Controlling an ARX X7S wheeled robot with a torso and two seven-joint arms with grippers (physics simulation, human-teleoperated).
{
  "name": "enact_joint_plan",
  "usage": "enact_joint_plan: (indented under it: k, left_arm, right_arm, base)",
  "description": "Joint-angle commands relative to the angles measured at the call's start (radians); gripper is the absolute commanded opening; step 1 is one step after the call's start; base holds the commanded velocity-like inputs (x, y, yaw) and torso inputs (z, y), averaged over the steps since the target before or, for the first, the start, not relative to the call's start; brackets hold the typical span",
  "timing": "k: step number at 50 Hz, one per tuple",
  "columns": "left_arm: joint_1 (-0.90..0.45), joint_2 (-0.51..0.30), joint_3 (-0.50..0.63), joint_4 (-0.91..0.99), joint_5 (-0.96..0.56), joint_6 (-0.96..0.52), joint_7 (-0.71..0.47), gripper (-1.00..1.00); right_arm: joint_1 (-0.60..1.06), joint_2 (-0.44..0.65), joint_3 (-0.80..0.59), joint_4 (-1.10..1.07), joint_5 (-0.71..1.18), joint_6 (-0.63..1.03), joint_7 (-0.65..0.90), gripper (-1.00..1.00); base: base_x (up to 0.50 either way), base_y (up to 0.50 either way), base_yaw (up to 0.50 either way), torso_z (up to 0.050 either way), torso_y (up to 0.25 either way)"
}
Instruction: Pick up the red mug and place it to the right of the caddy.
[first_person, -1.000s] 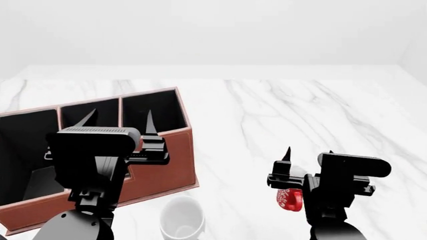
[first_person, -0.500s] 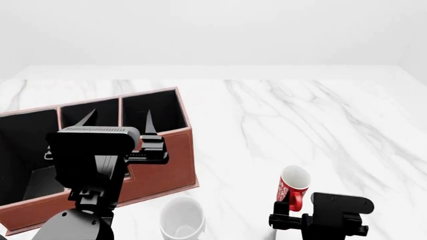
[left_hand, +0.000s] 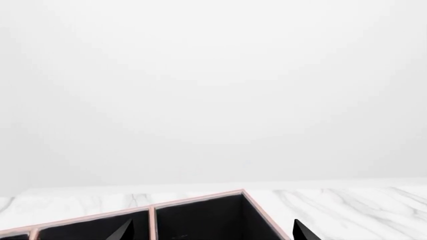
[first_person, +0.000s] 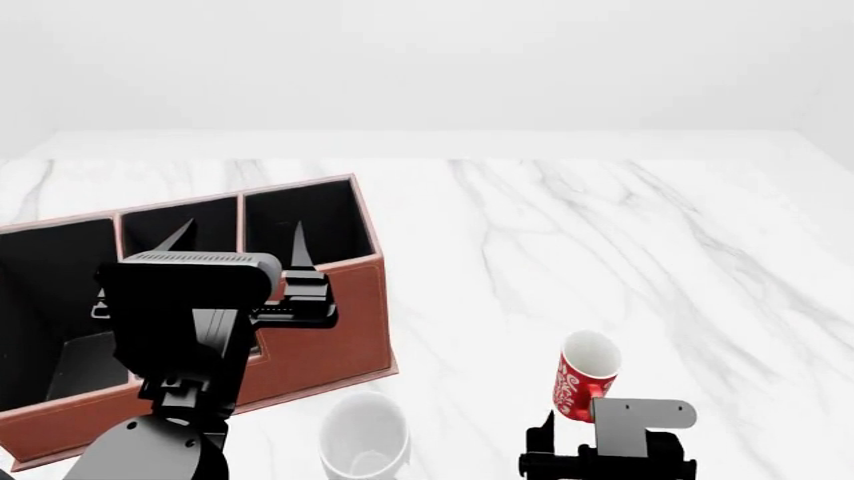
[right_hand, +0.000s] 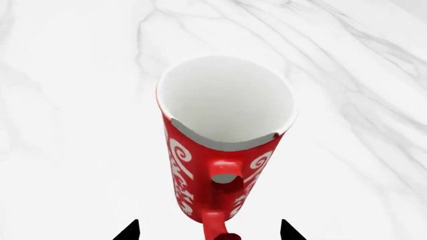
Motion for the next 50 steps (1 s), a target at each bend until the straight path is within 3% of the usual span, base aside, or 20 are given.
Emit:
enact_joint_plan:
  k: [1, 4, 5, 30, 41, 50]
  left_arm:
    - [-0.001, -0.006, 0.002, -0.004, -0.007, 0.003, -0.006, 1.0]
    - [-0.001, -0.007, 0.002, -0.003, -0.009, 0.003, -0.007, 1.0]
    - [-0.002, -0.008, 0.003, -0.005, -0.009, 0.004, -0.008, 1.0]
    - [0.002, -0.019, 0.015, -0.004, -0.019, 0.012, -0.022, 1.0]
    - [-0.002, -0.022, 0.02, -0.013, -0.024, 0.014, -0.028, 1.0]
    - [-0.005, -0.025, 0.022, -0.017, -0.032, 0.013, -0.03, 1.0]
  right_arm:
    - [0.016, 0.004, -0.019, 0.052, 0.008, 0.0, -0.012, 1.0]
    - [0.015, 0.004, -0.019, 0.054, 0.003, -0.008, -0.003, 1.0]
    - [0.017, -0.001, -0.006, 0.054, 0.007, -0.011, 0.007, -1.0]
    - [0.002, 0.017, -0.028, 0.007, -0.003, -0.001, 0.041, -1.0]
    - [0.063, 0.115, -0.092, -0.325, -0.018, 0.262, 0.028, -1.0]
    - [0.167, 0.179, -0.143, -0.333, -0.038, 0.292, -0.013, -1.0]
  base:
    - [0.0, 0.0, 0.0, 0.0, 0.0]
    - [0.0, 0.0, 0.0, 0.0, 0.0]
    - [0.0, 0.0, 0.0, 0.0, 0.0]
    - [0.0, 0.0, 0.0, 0.0, 0.0]
    - [0.0, 0.0, 0.0, 0.0, 0.0]
    - [0.0, 0.0, 0.0, 0.0, 0.0]
